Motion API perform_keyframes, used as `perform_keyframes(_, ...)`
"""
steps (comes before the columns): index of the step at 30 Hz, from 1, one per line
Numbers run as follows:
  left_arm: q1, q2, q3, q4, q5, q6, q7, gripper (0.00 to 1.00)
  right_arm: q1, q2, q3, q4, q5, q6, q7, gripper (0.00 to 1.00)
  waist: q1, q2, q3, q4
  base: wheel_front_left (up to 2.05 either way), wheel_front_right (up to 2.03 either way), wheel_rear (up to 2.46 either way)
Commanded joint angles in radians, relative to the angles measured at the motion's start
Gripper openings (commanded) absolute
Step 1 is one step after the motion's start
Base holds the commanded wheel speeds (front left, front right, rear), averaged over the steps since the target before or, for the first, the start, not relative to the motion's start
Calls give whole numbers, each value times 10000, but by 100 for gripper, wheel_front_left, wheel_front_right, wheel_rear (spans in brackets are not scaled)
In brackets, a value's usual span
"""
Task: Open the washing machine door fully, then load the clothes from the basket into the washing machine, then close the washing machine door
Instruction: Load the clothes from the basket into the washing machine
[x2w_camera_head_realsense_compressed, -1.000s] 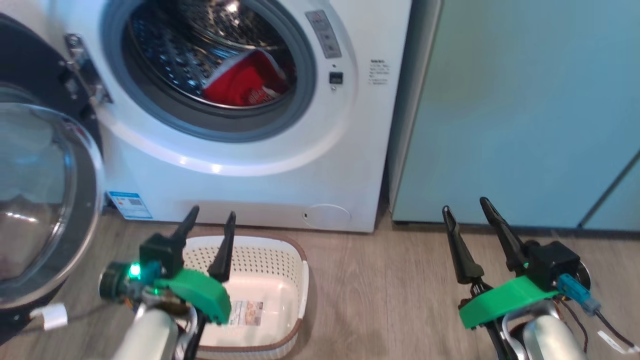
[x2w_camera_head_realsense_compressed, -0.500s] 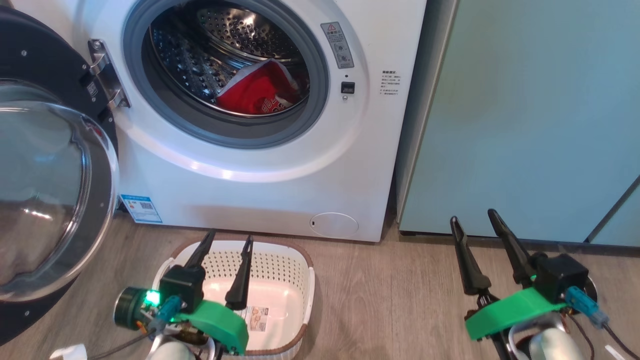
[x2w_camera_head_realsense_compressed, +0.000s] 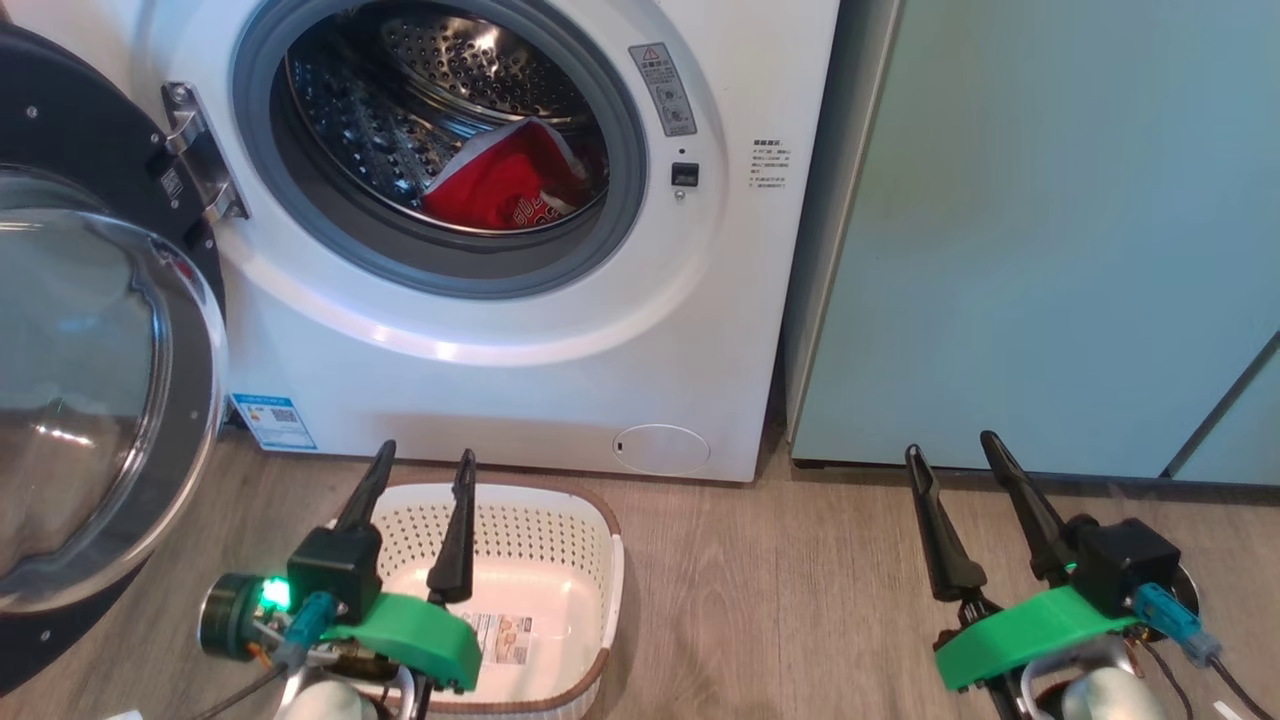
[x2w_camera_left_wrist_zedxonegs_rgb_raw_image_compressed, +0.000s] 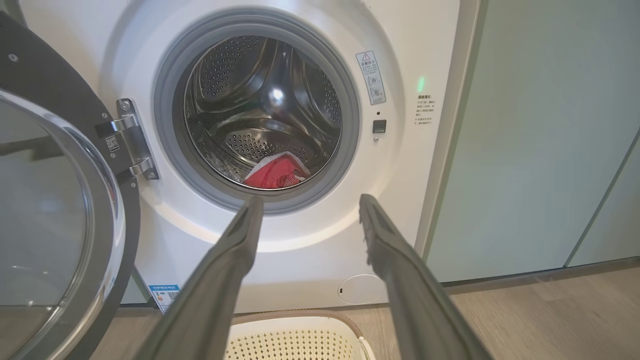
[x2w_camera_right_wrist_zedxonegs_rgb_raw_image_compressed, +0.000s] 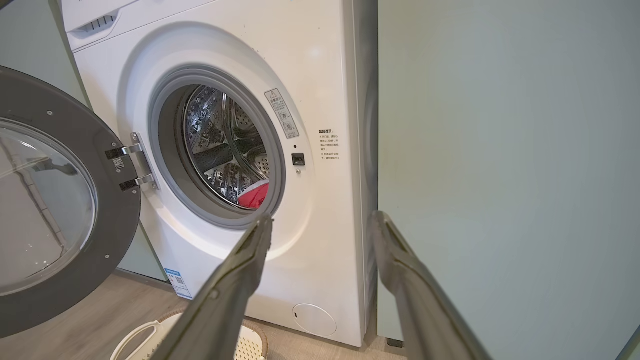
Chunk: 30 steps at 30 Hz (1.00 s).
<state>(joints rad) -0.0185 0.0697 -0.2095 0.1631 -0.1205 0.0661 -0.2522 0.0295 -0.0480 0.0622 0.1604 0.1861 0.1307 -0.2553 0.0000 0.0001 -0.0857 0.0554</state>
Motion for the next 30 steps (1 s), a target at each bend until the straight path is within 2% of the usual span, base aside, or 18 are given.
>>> perform_keyframes(1,-349,-43,401,-408,124,95,-95,100,-272,-22,189,-344,49,0,-64,100,0,-1,0,-10,0,0,0)
perform_keyframes(22,-517,-188,582,-326,407,222,-95,100,-362,-22,151,-262,46,0,-64,100,0,-1,264,-166,0,0,0)
perform_keyframes(30,-528,-192,570,-361,258,142,-95,100,-403,-22,170,-275,133,0,-64,100,0,-1,344,-133,0,0,0)
